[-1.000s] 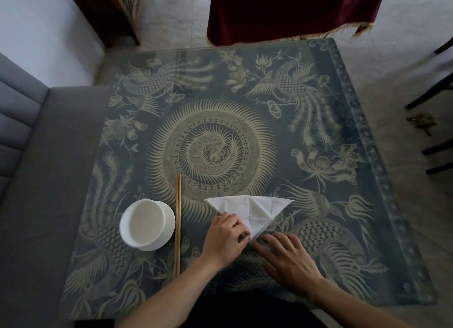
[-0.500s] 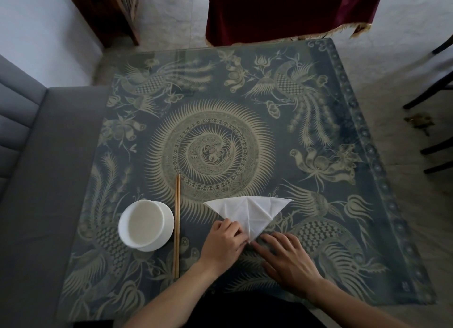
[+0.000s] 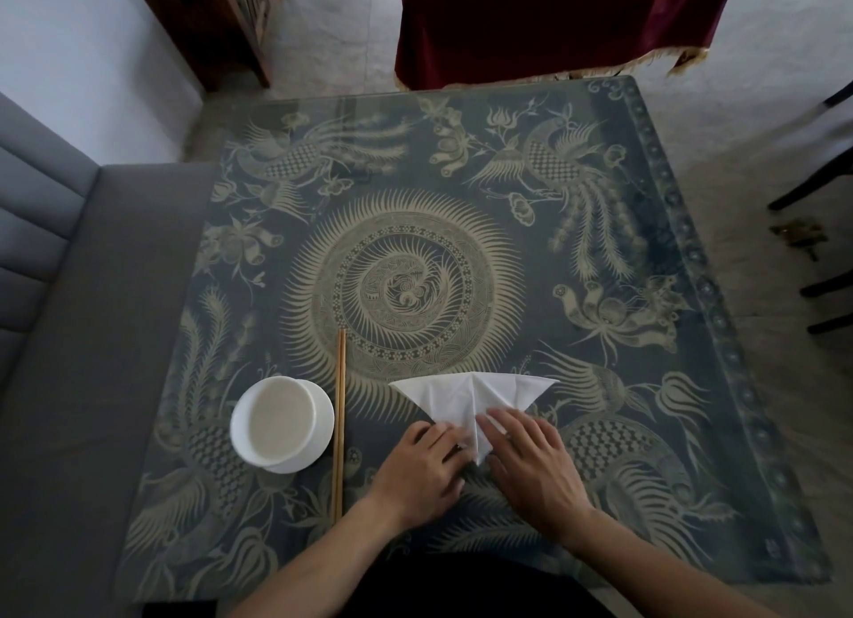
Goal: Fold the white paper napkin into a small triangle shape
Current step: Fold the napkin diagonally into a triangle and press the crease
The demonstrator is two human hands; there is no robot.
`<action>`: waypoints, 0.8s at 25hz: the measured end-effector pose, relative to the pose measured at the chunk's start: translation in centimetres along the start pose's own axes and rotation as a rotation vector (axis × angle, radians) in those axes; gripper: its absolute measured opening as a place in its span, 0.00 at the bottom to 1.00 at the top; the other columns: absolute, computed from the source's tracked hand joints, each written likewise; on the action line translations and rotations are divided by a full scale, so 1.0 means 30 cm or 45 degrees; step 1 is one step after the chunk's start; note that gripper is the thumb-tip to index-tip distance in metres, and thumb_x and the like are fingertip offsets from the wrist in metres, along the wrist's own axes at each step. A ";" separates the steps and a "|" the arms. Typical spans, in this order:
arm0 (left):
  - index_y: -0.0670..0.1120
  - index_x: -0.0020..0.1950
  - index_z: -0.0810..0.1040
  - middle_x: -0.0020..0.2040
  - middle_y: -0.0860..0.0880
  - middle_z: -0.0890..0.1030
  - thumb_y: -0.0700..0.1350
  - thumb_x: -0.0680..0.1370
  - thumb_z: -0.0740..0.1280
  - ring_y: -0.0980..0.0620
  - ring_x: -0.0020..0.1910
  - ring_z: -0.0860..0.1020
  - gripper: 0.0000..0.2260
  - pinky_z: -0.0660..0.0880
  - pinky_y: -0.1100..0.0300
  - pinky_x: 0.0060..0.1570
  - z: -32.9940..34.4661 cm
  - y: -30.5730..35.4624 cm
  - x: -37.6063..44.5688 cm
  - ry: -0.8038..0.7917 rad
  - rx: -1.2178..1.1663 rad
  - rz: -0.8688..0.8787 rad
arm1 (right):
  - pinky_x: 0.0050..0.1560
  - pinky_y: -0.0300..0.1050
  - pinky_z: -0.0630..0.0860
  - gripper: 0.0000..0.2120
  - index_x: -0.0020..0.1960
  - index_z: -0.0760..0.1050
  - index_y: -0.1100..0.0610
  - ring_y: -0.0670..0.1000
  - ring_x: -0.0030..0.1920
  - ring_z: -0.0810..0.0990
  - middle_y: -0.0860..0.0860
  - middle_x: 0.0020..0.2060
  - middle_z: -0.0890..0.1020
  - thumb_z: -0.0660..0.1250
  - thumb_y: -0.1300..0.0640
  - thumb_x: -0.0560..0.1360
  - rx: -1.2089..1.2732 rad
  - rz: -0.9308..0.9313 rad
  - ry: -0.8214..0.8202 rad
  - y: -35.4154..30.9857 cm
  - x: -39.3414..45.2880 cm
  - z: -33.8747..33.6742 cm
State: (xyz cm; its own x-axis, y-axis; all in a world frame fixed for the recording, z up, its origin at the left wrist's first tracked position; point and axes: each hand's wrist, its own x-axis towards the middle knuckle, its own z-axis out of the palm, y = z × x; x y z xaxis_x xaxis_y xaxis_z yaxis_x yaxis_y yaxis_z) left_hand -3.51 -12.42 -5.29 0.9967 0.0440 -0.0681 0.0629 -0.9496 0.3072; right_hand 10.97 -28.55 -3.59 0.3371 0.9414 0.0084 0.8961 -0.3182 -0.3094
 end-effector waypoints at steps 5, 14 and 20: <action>0.47 0.63 0.74 0.64 0.46 0.75 0.51 0.76 0.64 0.46 0.60 0.73 0.17 0.68 0.50 0.62 -0.001 -0.016 -0.012 0.047 0.001 0.036 | 0.76 0.61 0.50 0.33 0.78 0.56 0.62 0.60 0.77 0.54 0.60 0.77 0.59 0.45 0.41 0.80 -0.097 0.229 -0.222 -0.029 0.104 0.035; 0.42 0.80 0.54 0.80 0.43 0.54 0.56 0.84 0.47 0.46 0.79 0.49 0.28 0.52 0.46 0.77 -0.024 0.012 0.099 -0.079 -0.004 -0.481 | 0.74 0.56 0.47 0.39 0.77 0.53 0.65 0.60 0.78 0.51 0.61 0.77 0.54 0.47 0.37 0.78 -0.030 0.266 -0.241 -0.004 0.120 0.059; 0.50 0.81 0.47 0.81 0.45 0.44 0.60 0.83 0.45 0.44 0.79 0.43 0.28 0.43 0.40 0.75 0.024 -0.015 0.050 -0.177 0.084 -0.453 | 0.75 0.60 0.43 0.49 0.79 0.46 0.62 0.58 0.78 0.41 0.59 0.79 0.46 0.50 0.27 0.74 -0.045 0.327 -0.301 0.043 0.114 0.077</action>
State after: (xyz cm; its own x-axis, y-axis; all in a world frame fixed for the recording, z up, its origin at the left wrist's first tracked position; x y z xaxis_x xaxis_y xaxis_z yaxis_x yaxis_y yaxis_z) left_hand -2.09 -12.16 -6.22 0.8964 0.3363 -0.2888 0.3958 -0.9006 0.1797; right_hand 12.62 -25.48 -6.15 0.4808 0.8285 -0.2871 0.8014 -0.5481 -0.2395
